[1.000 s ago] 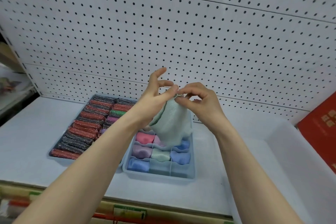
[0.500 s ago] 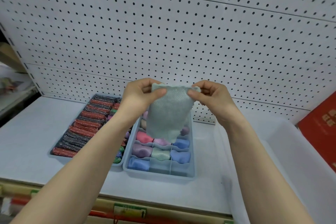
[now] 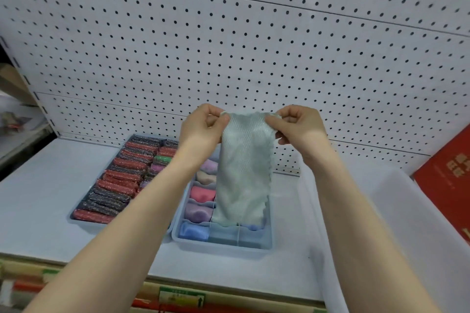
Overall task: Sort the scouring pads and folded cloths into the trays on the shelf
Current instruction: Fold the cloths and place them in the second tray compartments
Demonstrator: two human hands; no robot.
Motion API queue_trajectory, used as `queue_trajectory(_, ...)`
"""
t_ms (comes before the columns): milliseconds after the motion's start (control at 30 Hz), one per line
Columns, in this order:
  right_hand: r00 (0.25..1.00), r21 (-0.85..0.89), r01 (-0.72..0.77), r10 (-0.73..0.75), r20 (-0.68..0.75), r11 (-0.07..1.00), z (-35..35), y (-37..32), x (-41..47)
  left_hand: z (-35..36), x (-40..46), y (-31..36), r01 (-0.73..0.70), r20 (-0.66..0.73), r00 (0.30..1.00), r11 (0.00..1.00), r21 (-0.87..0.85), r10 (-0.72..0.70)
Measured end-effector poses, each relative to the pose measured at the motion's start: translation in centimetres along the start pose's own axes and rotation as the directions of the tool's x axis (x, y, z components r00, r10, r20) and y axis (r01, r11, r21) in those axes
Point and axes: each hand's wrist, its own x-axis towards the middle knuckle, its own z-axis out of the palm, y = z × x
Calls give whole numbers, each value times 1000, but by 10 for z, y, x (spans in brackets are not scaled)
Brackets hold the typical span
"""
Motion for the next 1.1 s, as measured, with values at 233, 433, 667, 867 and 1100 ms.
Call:
queue_trajectory(233,997,110,71,-73,16,991,22,-17,-12,26,-17,17,-191,-74,977,975,115,200)
queue_trajectory(433,995,174,72,-82,51,982,22,-24,-16,23,-19,23,-209,77,976,977,47,205)
queue_trajectory(667,996,171,89,-82,-48,981,17,-21,-17,16,-15,12,-271,106,959,957,98,261)
queue_trajectory(867,987,203,86,-111,115,975,21,-20,-20,17,-19,18,-195,242,952,981,-5,190)
queue_trajectory(1100,986,253,109,-137,94,961,0,4,-16,6,-11,21,-156,190,966,983,-100,173)
